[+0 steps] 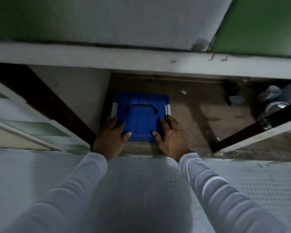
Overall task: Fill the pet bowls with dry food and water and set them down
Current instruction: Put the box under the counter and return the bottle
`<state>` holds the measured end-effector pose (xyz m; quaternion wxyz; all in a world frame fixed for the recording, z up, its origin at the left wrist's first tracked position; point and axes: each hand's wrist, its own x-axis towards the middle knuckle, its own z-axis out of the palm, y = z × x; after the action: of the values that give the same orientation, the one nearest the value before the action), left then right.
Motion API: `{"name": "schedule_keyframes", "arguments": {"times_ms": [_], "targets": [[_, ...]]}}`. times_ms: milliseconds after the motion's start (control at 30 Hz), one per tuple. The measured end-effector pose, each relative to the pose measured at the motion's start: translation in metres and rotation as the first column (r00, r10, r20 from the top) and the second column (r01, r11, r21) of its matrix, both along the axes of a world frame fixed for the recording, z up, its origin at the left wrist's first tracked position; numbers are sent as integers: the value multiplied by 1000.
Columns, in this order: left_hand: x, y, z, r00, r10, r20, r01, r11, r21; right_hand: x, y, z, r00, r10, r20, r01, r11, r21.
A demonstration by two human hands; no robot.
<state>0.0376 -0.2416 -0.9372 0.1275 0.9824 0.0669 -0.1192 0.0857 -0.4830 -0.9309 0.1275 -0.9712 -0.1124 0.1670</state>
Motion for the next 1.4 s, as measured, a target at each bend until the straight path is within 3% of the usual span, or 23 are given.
{"name": "schedule_keyframes", "arguments": {"times_ms": [300, 567, 833, 1067, 1400], "targets": [[-69, -21, 89, 995, -46, -87, 41, 997, -61, -71, -20, 67, 985, 76, -157, -83, 996, -40], [-136, -36, 196, 975, -82, -207, 79, 997, -24, -141, -37, 182, 972, 134, -191, -151, 986, -74], [-181, -47, 347, 959, -4, -283, -28, 994, -108, -196, -48, 324, 954, 108, -279, -137, 987, -87], [-190, -49, 467, 968, 13, -252, -54, 986, -158, -205, -50, 450, 969, 85, -231, -111, 989, -101], [-161, -47, 588, 997, -67, -35, 61, 986, -157, -187, -48, 575, 998, -15, -68, 12, 999, -47]]}}
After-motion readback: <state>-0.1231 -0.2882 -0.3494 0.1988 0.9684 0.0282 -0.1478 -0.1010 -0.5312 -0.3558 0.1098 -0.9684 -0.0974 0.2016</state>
